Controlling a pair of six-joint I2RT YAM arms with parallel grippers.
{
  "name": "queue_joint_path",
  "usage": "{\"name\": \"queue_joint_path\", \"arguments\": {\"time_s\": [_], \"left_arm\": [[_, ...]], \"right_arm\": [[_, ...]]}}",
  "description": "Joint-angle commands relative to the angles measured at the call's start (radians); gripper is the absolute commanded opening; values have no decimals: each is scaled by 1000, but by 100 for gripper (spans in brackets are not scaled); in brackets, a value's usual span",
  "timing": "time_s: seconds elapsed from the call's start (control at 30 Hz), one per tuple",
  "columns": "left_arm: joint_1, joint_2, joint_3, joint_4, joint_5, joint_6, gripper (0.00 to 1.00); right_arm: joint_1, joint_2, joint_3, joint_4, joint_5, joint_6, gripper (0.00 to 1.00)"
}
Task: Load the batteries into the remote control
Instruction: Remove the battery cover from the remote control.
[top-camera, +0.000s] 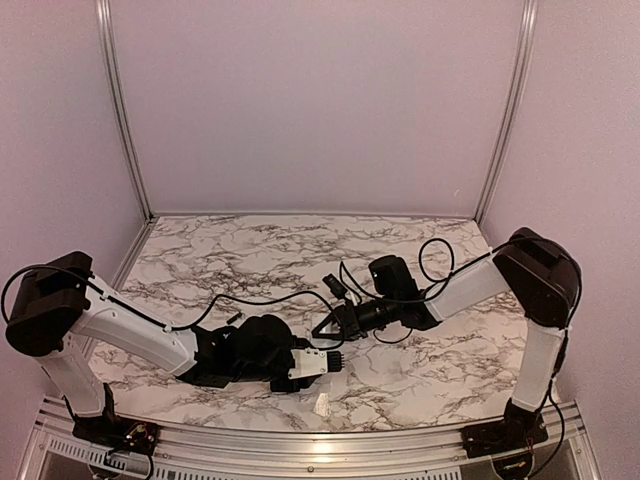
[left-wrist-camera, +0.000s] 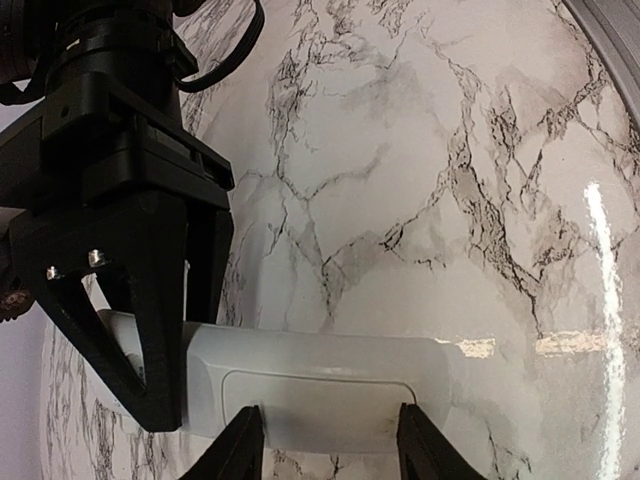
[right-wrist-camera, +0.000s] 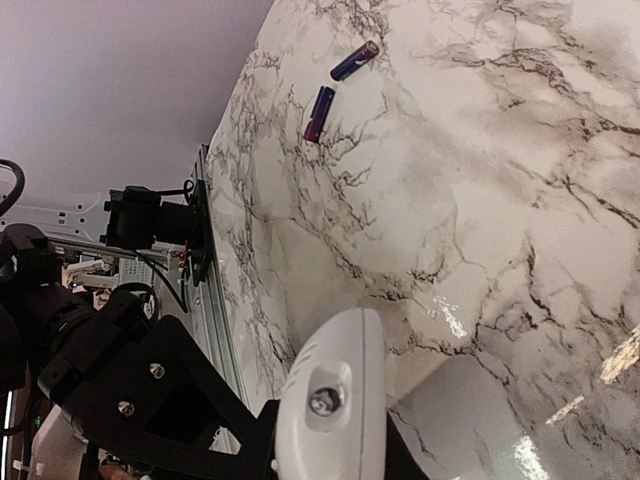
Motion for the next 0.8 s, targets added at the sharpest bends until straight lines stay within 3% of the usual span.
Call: {"name": "queue_joint_path", "arguments": {"time_s": [0.0,0.77], "left_arm": [[5,-31,-24,57,-14,12,48],[6,7,7,8,122,-17,56]], "right_arm": [[19,26,11,-6,-46,18,0],[19,42,25,-51,-18,-12,0]]}}
